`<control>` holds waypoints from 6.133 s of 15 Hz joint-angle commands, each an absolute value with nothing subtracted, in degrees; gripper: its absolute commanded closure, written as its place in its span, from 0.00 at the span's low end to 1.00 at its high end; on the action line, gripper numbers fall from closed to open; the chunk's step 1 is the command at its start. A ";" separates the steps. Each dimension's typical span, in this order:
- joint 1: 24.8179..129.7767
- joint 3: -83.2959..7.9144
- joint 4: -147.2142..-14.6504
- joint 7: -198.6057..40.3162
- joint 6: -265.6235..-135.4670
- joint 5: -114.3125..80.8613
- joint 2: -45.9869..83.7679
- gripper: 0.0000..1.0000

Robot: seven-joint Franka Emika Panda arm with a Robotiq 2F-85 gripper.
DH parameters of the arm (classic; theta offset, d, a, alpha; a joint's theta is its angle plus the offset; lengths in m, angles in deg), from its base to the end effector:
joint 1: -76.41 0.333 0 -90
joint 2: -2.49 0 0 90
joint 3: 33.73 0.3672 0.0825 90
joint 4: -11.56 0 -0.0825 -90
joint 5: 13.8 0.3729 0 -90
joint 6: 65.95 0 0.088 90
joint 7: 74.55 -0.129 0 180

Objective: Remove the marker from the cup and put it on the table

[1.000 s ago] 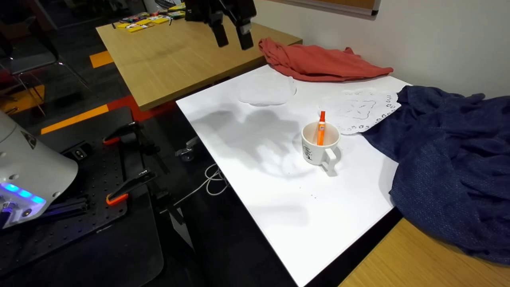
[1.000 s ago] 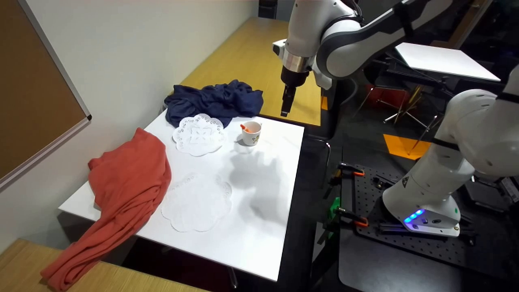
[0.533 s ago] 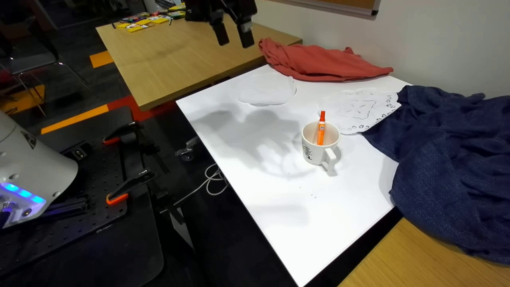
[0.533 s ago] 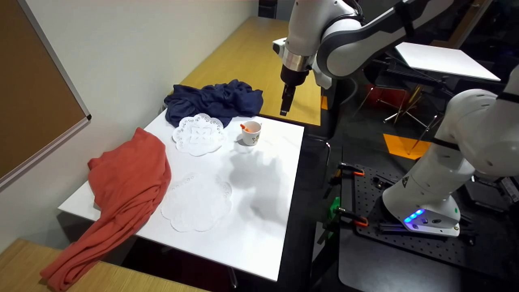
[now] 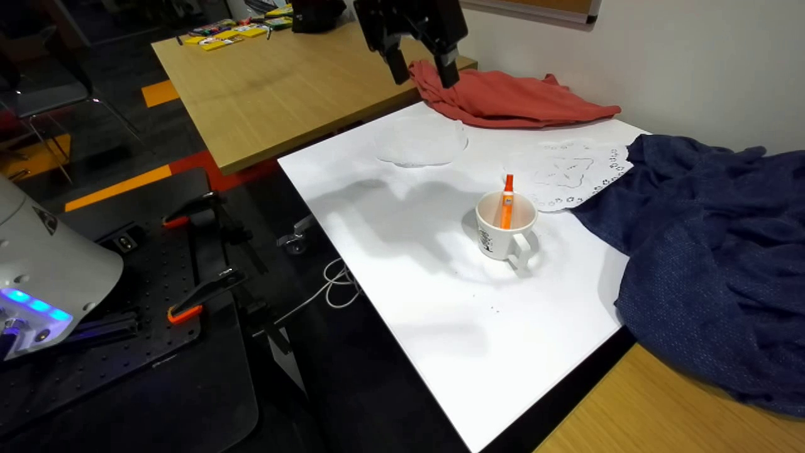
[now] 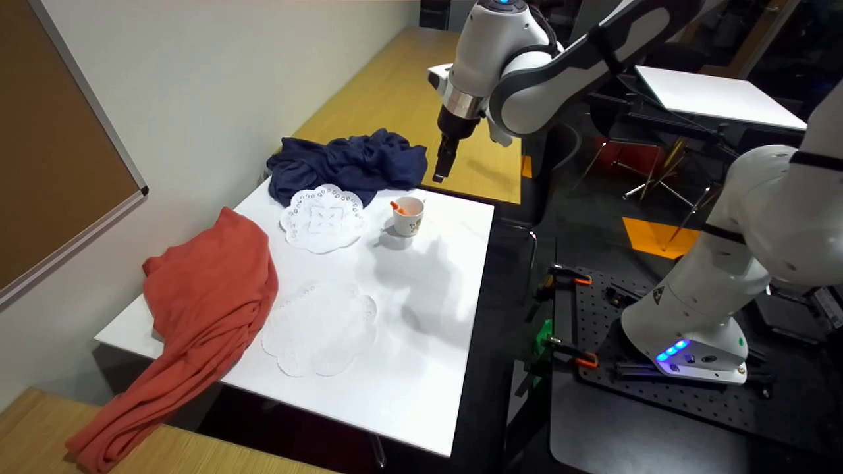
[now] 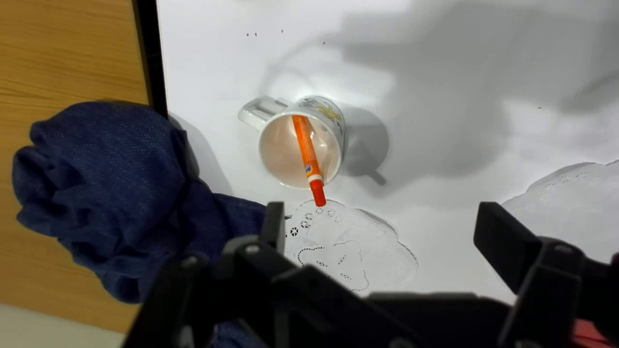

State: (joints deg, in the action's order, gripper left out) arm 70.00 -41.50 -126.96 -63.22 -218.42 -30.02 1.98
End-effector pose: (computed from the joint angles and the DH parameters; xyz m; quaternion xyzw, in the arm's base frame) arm 0.4927 -0.1192 0.3755 0.9848 0.0914 0.1039 0.1054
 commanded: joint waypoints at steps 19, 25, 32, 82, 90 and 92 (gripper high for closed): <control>64.84 -39.35 -117.36 -40.62 -225.13 -22.85 18.54 0.00; 58.60 -34.25 -112.47 -29.07 -226.72 -18.63 25.50 0.00; 53.99 -31.08 -106.83 -21.14 -224.68 -16.72 31.30 0.00; 55.89 -31.16 -116.40 -25.75 -231.17 -16.75 21.07 0.95; 64.66 -34.18 -122.00 -39.25 -226.64 -19.89 14.54 0.95; 66.56 -34.11 -121.47 -42.20 -225.57 -20.69 15.29 0.95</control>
